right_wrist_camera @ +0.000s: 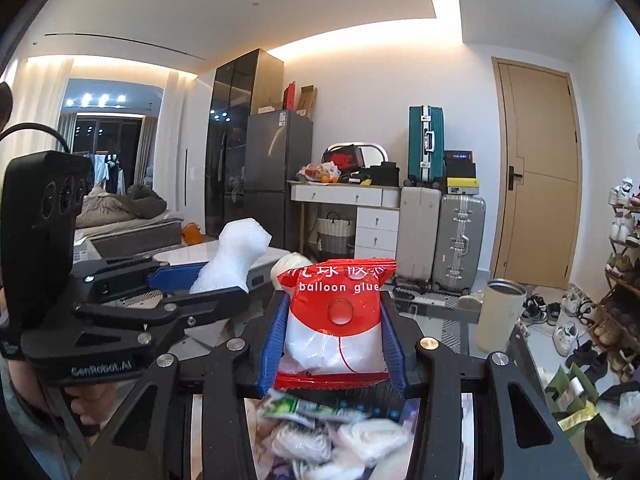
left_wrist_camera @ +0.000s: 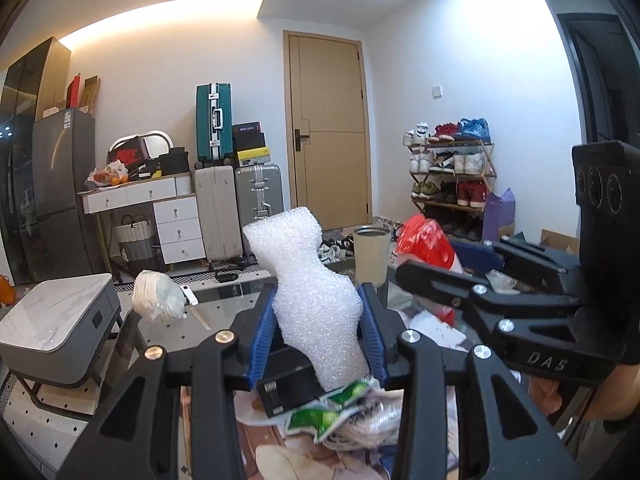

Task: Organize soft objects
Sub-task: 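Carry the foam with the left tool and the glue bag with the right tool into the black box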

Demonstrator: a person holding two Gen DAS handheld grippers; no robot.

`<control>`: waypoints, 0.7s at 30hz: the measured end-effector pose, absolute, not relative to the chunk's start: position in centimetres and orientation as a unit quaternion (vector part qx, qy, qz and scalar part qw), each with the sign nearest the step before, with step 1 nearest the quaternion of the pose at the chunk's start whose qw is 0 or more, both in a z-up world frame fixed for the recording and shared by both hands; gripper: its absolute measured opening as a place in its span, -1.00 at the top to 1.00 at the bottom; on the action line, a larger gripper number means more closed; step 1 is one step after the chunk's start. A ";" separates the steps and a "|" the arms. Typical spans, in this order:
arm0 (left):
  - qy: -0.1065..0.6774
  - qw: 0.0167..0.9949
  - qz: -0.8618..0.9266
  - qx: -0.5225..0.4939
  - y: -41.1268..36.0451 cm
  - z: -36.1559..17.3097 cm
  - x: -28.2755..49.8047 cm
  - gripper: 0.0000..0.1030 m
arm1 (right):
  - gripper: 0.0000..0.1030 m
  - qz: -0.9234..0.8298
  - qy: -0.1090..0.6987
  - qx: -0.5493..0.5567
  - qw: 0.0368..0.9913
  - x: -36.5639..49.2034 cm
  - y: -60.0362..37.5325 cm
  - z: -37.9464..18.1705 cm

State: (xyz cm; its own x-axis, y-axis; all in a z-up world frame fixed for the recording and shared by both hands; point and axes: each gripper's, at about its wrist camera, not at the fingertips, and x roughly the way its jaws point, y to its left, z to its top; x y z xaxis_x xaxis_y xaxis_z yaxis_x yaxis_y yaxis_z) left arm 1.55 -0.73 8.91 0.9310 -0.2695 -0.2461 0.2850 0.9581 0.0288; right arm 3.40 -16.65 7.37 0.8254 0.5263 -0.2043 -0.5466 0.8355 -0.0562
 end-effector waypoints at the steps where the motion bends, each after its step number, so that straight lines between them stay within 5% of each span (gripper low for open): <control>1: 0.120 0.983 -0.139 0.027 -0.7 9.1 2.2 0.23 | 0.15 0.282 0.094 -0.050 0.953 4.1 -16.4 7.6; 14: 0.132 0.986 -0.097 0.004 0.5 7.9 10.0 0.23 | 0.15 0.251 0.120 -0.026 0.960 13.3 -14.3 8.4; 21: 0.217 0.973 -0.074 -0.013 1.0 4.4 14.2 0.24 | 0.15 0.241 0.189 -0.012 0.952 19.1 -13.4 5.8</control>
